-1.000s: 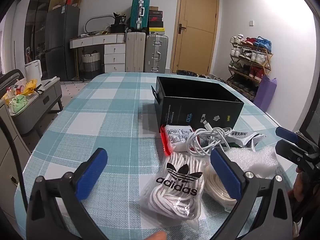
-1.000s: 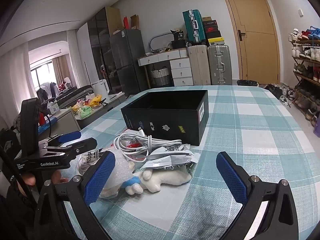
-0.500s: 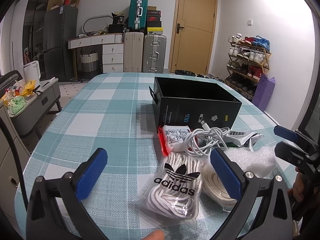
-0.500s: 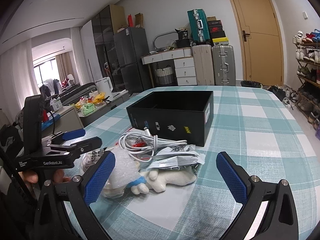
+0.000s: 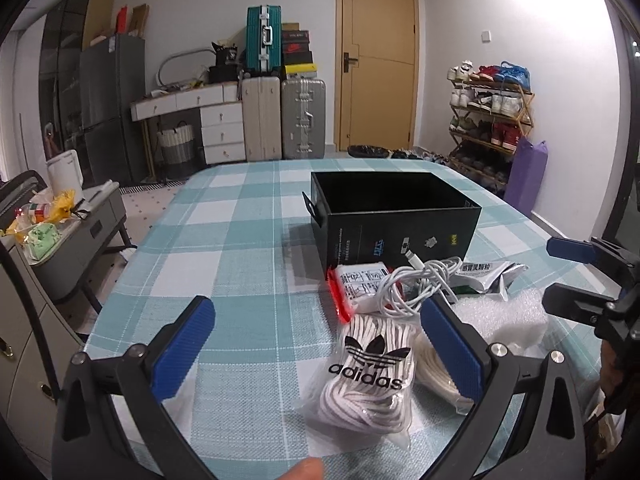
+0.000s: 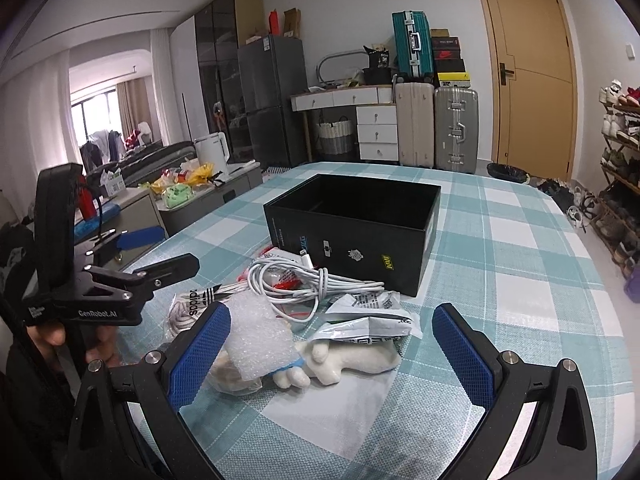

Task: Organize soft objects
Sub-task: 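Move the left tool toward the lace bag while the right tool approaches the foam block, then grasp the Adidas lace bag with the left tool while the right tool grasps the foam block, then lower the lace bag into the black box while the right tool lowers the foam block beside it, then open both tools to release the bag and foam, then withdraw, then move both tools toward the red-edged packet and paper sachet, then grasp the paper sachet with the right tool while the left tool grasps the red-edged packet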

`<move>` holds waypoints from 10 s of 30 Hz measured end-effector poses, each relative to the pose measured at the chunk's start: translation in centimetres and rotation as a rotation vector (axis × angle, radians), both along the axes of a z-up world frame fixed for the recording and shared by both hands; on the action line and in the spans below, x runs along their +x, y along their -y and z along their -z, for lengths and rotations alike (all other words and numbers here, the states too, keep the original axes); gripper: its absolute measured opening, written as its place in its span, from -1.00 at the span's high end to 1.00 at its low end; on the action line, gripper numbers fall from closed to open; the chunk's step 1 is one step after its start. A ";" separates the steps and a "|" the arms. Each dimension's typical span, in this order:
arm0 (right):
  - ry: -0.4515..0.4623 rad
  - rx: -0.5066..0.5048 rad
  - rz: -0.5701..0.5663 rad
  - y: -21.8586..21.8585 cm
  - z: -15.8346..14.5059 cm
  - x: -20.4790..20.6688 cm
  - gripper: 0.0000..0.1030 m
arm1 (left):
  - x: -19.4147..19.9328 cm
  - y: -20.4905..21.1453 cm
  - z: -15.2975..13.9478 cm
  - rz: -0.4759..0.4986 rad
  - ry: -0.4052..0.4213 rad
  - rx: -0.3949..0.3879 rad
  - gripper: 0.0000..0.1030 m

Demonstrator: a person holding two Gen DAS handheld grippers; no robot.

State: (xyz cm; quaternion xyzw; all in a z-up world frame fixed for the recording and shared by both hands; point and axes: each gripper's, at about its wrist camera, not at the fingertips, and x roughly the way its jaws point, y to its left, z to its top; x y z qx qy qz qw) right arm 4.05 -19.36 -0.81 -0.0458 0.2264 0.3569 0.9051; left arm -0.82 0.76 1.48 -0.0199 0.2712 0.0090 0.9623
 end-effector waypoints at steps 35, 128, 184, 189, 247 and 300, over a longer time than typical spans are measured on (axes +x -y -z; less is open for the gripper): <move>-0.060 -0.111 -0.196 -4.9 2.0 0.2 -0.29 | 1.7 2.1 3.3 0.201 -0.243 -0.001 -0.11; -0.035 0.178 0.011 1.2 -7.6 8.7 0.26 | 11.4 2.1 -5.5 0.145 -0.015 -0.120 0.29; -0.072 -0.145 -0.015 -4.9 -1.9 14.9 0.04 | 16.4 4.0 -0.2 0.162 -0.175 -0.047 0.23; 0.012 -0.114 0.049 -3.1 -3.4 13.4 -0.78 | 15.5 3.5 -1.4 0.149 -0.140 -0.064 -0.52; -0.207 -0.226 -0.058 -1.0 1.3 7.7 -0.99 | 6.6 0.0 1.7 0.068 -0.164 -0.028 -1.00; -0.297 -0.193 -0.040 -2.0 3.2 9.6 -0.16 | 7.1 0.6 2.5 0.084 -0.209 -0.019 -1.00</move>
